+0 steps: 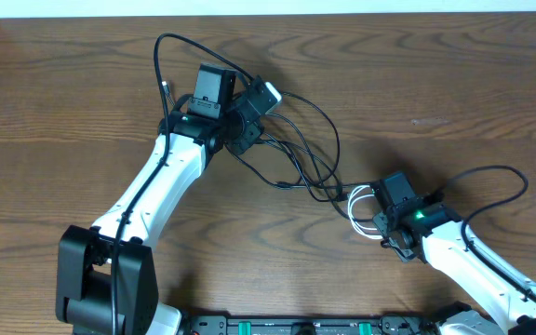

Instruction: Untangle cables

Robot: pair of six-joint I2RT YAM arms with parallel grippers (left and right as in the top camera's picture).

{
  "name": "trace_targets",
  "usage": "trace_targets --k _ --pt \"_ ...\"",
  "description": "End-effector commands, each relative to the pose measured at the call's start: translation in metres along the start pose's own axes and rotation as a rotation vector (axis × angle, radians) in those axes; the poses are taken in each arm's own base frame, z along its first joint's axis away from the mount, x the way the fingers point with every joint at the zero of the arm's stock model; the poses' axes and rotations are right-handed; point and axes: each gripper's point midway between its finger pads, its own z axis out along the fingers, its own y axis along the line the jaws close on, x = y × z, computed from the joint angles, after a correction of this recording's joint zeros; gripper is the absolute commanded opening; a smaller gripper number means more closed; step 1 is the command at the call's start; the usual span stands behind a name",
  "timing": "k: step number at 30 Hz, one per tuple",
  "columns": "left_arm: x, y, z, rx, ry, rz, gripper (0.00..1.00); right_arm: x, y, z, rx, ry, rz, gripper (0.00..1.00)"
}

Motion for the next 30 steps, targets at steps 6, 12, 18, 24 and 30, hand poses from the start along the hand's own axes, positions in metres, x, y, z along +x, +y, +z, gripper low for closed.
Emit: trace_targets --k 6,12,18,24,30 --pt "-0.002 0.005 -0.005 -0.018 -0.010 -0.019 0.07 -0.023 0.079 -0.072 -0.285 -0.106 -0.373 0.01" --pt "-0.002 0.005 -0.005 -0.018 -0.010 -0.019 0.08 -0.051 0.135 -0.192 -0.538 -0.286 -0.594 0.01" --pt "-0.002 0.005 -0.005 -0.016 -0.008 -0.020 0.07 -0.080 0.149 -0.304 -0.664 -0.458 -0.653 0.01" --pt "-0.001 0.005 -0.005 -0.016 -0.007 -0.019 0.08 -0.116 0.133 -0.395 -0.704 -0.673 -0.614 0.01" --pt "-0.001 0.005 -0.005 -0.016 -0.007 -0.019 0.08 -0.145 0.103 -0.463 -0.721 -0.841 -0.525 0.01"
